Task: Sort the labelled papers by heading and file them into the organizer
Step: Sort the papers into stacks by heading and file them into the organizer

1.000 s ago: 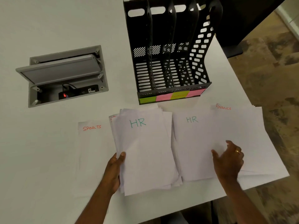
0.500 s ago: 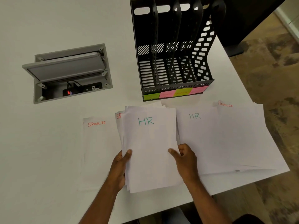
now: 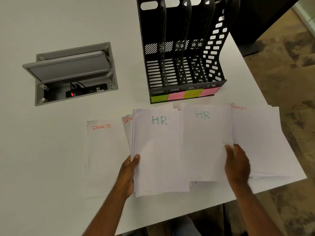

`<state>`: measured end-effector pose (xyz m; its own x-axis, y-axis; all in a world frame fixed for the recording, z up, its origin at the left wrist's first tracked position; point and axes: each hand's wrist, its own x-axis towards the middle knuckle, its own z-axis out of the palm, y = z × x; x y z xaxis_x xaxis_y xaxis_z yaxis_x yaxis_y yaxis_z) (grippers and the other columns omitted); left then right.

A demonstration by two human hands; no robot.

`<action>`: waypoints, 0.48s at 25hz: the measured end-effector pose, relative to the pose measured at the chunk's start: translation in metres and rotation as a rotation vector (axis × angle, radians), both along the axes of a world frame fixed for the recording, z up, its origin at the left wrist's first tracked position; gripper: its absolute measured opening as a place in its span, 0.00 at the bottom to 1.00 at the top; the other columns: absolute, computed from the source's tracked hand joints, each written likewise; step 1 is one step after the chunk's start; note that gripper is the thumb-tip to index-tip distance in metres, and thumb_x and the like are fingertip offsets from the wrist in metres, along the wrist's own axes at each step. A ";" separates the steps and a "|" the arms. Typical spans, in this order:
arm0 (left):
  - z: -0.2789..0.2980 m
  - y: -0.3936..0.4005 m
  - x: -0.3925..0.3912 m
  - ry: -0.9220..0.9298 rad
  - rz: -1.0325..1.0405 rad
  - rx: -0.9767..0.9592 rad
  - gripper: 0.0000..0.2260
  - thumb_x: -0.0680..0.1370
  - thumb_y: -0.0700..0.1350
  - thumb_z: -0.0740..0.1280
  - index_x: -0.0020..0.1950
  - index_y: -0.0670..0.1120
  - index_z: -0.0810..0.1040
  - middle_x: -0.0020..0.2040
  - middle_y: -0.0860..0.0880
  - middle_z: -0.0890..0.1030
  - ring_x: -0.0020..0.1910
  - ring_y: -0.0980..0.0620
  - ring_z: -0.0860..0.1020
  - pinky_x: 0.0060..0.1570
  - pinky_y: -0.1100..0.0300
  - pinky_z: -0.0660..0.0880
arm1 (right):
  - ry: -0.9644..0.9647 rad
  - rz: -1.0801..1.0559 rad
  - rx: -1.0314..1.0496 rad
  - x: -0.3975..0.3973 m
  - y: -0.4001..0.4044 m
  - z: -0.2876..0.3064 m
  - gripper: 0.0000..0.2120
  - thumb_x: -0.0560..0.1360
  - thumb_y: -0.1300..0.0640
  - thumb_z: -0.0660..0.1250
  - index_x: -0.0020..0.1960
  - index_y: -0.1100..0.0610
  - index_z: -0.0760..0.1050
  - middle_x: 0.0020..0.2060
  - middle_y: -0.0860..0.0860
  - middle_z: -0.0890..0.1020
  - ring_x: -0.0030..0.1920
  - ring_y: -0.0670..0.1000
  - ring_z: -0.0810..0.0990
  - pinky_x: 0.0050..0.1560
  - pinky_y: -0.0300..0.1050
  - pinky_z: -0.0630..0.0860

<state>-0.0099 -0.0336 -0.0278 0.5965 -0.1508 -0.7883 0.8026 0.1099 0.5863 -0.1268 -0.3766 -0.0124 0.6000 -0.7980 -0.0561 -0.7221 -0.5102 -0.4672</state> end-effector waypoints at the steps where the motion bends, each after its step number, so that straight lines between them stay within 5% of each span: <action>1: -0.001 0.000 0.000 0.002 -0.002 0.009 0.13 0.81 0.51 0.66 0.62 0.49 0.80 0.56 0.45 0.86 0.53 0.46 0.85 0.47 0.54 0.83 | 0.028 0.006 -0.009 -0.005 -0.011 -0.005 0.17 0.84 0.46 0.54 0.53 0.58 0.74 0.47 0.60 0.81 0.45 0.62 0.80 0.41 0.49 0.72; 4: -0.005 0.000 0.001 0.007 0.000 0.029 0.14 0.81 0.51 0.66 0.64 0.48 0.79 0.58 0.44 0.86 0.56 0.42 0.84 0.53 0.50 0.80 | 0.138 0.018 0.004 -0.010 -0.026 -0.016 0.14 0.82 0.50 0.61 0.59 0.60 0.73 0.53 0.63 0.79 0.51 0.65 0.79 0.45 0.55 0.76; 7: -0.007 -0.001 0.001 0.011 0.003 0.031 0.15 0.81 0.51 0.66 0.65 0.47 0.78 0.59 0.43 0.85 0.58 0.41 0.82 0.57 0.46 0.79 | 0.126 -0.049 -0.050 -0.004 -0.014 -0.017 0.22 0.75 0.53 0.71 0.66 0.57 0.70 0.61 0.62 0.76 0.60 0.65 0.73 0.54 0.62 0.76; 9: -0.008 -0.004 0.000 0.015 0.002 0.032 0.15 0.81 0.51 0.66 0.65 0.47 0.78 0.59 0.43 0.85 0.58 0.40 0.82 0.60 0.44 0.78 | -0.037 0.017 0.021 0.006 0.014 -0.010 0.20 0.76 0.51 0.70 0.65 0.52 0.70 0.59 0.55 0.75 0.57 0.57 0.75 0.52 0.53 0.77; 12: -0.007 -0.009 0.000 0.020 -0.004 0.026 0.14 0.80 0.50 0.67 0.65 0.47 0.79 0.59 0.43 0.85 0.57 0.41 0.83 0.57 0.46 0.79 | -0.116 0.074 0.483 0.030 0.071 -0.002 0.15 0.74 0.43 0.71 0.56 0.46 0.72 0.50 0.46 0.78 0.47 0.45 0.79 0.43 0.38 0.75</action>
